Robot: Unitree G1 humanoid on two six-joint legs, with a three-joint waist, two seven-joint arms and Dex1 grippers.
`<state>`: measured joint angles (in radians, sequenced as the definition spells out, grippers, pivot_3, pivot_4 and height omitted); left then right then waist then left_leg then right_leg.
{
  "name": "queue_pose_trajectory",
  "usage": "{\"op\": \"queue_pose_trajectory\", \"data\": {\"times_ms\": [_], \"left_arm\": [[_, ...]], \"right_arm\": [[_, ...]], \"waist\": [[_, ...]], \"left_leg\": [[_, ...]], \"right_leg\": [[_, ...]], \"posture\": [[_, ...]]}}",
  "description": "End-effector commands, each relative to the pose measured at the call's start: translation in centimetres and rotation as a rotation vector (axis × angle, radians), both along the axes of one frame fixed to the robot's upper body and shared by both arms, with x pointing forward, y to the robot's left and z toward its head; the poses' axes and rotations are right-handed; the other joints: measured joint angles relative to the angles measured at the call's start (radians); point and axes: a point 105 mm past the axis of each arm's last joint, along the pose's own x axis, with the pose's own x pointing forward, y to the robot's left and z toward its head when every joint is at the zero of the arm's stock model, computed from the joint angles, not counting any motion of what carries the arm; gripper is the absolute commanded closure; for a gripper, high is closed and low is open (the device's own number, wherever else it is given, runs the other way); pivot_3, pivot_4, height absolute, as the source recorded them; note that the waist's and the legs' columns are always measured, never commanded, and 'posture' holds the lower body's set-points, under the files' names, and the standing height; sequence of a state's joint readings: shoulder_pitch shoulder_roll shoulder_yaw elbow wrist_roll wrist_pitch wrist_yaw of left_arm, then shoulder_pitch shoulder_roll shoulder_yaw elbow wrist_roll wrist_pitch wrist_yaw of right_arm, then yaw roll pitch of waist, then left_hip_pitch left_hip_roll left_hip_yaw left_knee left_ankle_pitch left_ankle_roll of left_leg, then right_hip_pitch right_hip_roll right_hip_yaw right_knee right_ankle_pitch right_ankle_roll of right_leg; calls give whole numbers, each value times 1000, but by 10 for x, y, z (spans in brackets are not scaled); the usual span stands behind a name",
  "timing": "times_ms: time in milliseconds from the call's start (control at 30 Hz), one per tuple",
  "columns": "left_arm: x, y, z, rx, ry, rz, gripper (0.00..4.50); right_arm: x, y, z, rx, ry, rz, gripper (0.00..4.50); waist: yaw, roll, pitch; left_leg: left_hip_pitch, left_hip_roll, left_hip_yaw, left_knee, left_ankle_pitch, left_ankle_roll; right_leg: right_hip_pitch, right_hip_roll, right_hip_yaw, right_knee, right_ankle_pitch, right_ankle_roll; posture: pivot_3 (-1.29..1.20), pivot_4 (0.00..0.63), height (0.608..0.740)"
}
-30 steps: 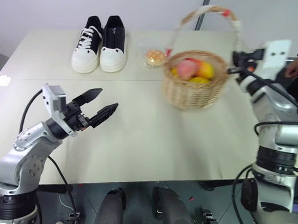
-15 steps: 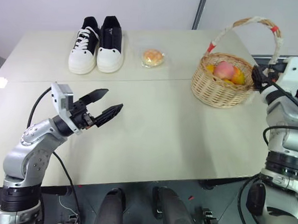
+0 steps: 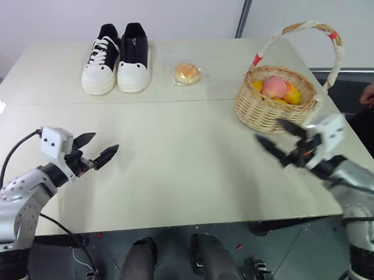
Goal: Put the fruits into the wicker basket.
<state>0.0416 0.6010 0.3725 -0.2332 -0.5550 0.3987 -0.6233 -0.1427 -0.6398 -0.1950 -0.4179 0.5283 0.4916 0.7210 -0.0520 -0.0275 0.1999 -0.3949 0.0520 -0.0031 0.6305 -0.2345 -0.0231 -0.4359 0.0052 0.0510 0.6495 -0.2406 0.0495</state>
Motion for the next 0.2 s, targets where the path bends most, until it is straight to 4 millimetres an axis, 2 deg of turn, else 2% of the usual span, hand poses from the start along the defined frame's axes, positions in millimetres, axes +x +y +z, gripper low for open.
{"op": "queue_pose_trajectory", "data": {"times_ms": [33, 200], "left_arm": [[-6, 12, 9, 26, -61, 59, 0], [-21, 16, 2, 21, -37, 86, 0]], "right_arm": [[1, 14, 2, 10, -30, 50, 734], [12, 19, -5, 17, -19, 62, 734]], "waist": [[6, 0, 0], [10, -1, 0]], "left_leg": [[0, 0, 0, 0, 0, 0], [0, -1, 1, 0, 0, 0]], "right_leg": [[1, -1, 0, -1, 0, 0], [2, -2, 1, -3, 0, 0]], "posture": [[0, 150, 740], [0, 150, 740]]}}
